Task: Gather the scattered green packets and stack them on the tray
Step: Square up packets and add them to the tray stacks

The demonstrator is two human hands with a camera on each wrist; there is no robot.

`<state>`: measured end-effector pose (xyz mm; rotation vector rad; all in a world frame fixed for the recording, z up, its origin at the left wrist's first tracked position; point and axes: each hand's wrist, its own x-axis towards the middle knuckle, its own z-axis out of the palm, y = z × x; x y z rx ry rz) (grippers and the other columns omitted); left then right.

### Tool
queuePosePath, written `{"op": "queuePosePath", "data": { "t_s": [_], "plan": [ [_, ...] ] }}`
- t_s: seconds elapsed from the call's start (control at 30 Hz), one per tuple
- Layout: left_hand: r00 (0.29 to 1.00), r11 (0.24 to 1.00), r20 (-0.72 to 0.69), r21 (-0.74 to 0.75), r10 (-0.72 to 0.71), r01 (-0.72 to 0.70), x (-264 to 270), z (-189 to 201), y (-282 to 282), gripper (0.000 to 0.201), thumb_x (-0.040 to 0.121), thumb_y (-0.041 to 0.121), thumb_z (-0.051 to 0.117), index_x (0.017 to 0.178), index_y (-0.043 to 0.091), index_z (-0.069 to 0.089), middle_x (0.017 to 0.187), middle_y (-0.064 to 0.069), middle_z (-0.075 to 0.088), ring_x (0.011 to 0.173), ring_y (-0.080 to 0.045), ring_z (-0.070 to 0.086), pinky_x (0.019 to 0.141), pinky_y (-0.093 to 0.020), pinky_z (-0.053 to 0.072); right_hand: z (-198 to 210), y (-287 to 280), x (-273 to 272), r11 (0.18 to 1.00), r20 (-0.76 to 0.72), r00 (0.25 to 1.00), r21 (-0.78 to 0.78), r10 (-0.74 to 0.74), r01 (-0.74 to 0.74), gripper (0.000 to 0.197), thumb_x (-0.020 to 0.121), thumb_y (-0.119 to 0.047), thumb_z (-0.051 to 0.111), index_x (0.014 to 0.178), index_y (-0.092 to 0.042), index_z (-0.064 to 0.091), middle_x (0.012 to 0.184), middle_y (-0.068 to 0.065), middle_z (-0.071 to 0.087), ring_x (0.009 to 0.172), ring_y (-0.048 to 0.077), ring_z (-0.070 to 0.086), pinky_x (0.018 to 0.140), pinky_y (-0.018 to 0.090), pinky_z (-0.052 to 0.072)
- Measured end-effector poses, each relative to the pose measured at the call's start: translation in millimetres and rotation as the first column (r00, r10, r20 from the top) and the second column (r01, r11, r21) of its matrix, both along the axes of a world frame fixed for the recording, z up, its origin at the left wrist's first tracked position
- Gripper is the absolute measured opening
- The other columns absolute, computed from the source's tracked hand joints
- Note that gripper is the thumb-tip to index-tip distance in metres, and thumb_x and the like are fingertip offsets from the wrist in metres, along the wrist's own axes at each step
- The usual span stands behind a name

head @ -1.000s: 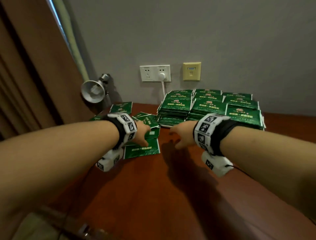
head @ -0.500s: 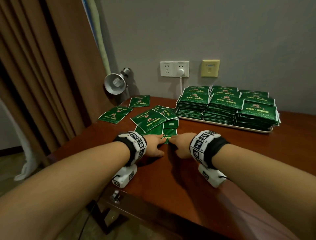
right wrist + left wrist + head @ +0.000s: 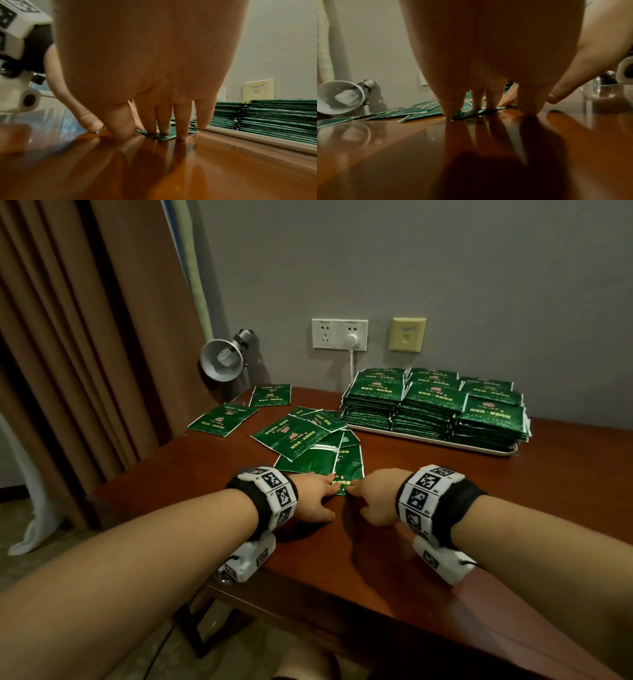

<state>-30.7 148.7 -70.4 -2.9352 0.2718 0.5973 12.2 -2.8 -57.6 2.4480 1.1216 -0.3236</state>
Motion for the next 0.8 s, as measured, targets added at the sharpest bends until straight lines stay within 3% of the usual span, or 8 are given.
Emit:
{"op": "queuePosePath", "data": {
  "t_s": [0.2,0.4,0.57,0.7,0.8],
  "plan": [
    [0.998,0.998,-0.010,-0.010,-0.065,0.065,-10.2,3.1,-33.8,0.071,0.098,0.044,0.048,0.155,0.017,0.015,0.163,-0.005,0.004,0.147,-0.027,0.017,0.117,-0.036,0.023,-4.5,-40.0,-18.3,1.000,0.003,1.000,0.002,-0.025,0.025,0.064,0.092,-0.035,0.046,0.152,-0.026,0.026,0.152,0.001,0.039,0.128,0.027,0.048,0.099,0.042,0.048],
    [0.987,0.987,-0.022,-0.005,-0.162,0.162,-19.8,2.5,-77.3,0.073,0.097,0.043,0.049,0.155,0.016,0.015,0.162,-0.008,0.005,0.145,-0.030,0.020,0.116,-0.037,0.025,-3.7,-90.9,-36.7,0.998,0.017,0.998,0.039,-0.059,0.058,0.057,0.092,-0.037,0.045,0.147,-0.027,0.036,0.134,0.004,0.055,0.114,0.028,0.055,0.088,0.036,0.050],
    [0.974,0.974,-0.024,-0.020,-0.226,0.225,-29.5,1.2,-105.3,0.075,0.096,0.045,0.049,0.156,0.018,0.013,0.163,-0.006,0.003,0.146,-0.030,0.016,0.117,-0.038,0.022,-2.7,-126.1,-50.7,0.994,-0.008,0.995,0.057,-0.094,0.095,0.052,0.090,-0.041,0.045,0.141,-0.030,0.043,0.129,0.003,0.059,0.110,0.028,0.058,0.089,0.039,0.052],
    [0.962,0.961,-0.044,-0.062,-0.271,0.268,-43.2,0.0,-125.4,0.074,0.095,0.046,0.051,0.155,0.022,0.015,0.162,-0.003,0.007,0.145,-0.030,0.016,0.117,-0.040,0.019,3.5,-147.9,-64.5,0.990,-0.016,0.993,0.066,-0.121,0.122,0.035,0.091,-0.042,0.046,0.117,-0.024,0.062,0.101,0.003,0.066,0.090,0.027,0.060,0.073,0.030,0.048],
    [0.951,0.925,-0.011,-0.236,-0.308,0.297,-52.3,4.4,-134.4,0.058,0.095,0.034,0.054,0.149,0.026,0.035,0.152,0.000,0.035,0.134,-0.024,0.035,0.111,-0.035,0.032,8.3,-160.7,-72.9,0.983,0.009,0.988,0.109,-0.153,0.151,0.037,0.088,-0.049,0.049,0.101,-0.022,0.070,0.084,0.001,0.066,0.079,0.026,0.060,0.065,0.028,0.047]
  ]
}}
